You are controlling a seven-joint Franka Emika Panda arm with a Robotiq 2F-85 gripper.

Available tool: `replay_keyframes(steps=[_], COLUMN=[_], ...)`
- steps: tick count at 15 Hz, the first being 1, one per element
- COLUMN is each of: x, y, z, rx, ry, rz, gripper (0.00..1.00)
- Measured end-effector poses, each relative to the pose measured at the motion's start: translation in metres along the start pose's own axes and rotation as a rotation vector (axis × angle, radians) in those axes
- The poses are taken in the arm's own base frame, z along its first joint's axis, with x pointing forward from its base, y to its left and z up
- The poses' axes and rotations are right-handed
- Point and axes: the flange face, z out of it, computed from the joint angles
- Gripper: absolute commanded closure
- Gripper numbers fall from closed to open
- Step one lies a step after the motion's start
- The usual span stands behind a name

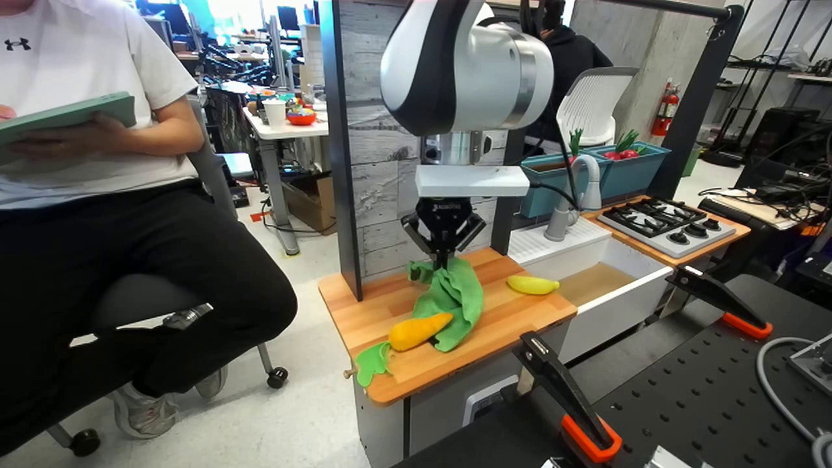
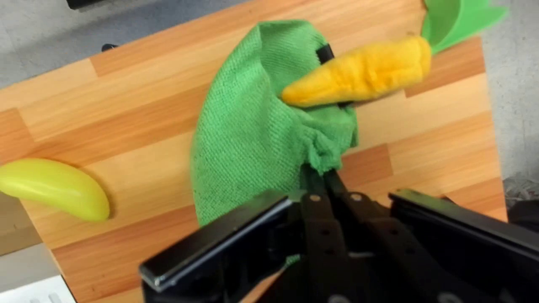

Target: Move the green towel to the right

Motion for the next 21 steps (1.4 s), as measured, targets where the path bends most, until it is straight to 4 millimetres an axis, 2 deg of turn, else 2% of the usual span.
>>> replay_keyframes(steps=[5, 12, 16, 21], x=[-0.021, -0.022, -0.011, 0.013], y=[0.037, 0.066, 0.066, 0.048], z=[0.015, 0.017, 0.003, -0.035], rx=[-0.020, -0.025, -0.017, 0.007], ry=[-0.063, -0.082, -0.061, 0.013], rz=[-0.032, -0.046, -0.037, -0.016], gripper=[0.99, 0.99, 0.99, 0.99])
